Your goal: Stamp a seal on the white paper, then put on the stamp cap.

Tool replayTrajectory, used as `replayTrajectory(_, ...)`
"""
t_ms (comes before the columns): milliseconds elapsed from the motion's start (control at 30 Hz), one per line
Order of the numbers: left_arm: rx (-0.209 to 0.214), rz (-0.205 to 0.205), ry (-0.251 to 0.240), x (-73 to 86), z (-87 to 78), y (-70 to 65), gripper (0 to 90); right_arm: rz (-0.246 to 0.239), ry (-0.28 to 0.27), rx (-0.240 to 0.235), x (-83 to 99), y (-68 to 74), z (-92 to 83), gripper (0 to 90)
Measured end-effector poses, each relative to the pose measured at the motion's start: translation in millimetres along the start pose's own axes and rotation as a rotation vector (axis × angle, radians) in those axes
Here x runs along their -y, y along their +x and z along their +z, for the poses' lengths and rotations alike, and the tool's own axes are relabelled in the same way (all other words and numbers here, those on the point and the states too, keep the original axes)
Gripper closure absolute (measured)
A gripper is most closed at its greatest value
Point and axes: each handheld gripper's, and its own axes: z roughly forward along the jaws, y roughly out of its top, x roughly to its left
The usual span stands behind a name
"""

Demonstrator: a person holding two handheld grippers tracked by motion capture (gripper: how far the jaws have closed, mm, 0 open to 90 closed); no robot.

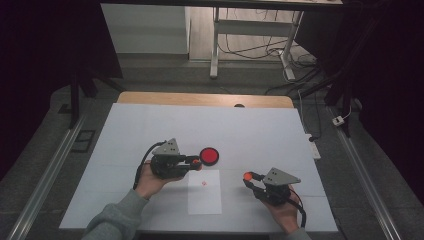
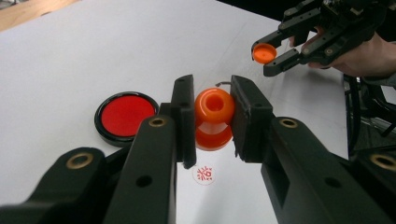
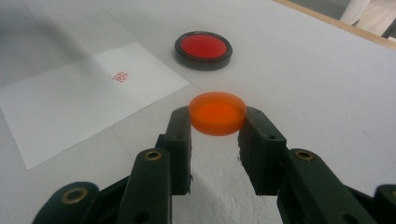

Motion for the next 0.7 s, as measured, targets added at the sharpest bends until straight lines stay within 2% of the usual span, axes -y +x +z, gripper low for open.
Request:
replayTrajectory(133,0.005,0.0,-0.022,-4.2,0.9,-1.9,72.6,-0.003,-0.006,-0.004,-3.7,2.7,3.1,64.6)
replayTrajectory(400,0.02,0.011,-0.044,-14.1,4.7,-7.5,72.6,-0.019,-0.011,-0.043,-10.6,9.6,12.5,64.6)
replayTrajectory(700,0.016,0.012,-0.049,-14.7,3.9,-7.4,72.6,-0.028,-0.015,-0.059,-15.0,14.2,19.6,64.6)
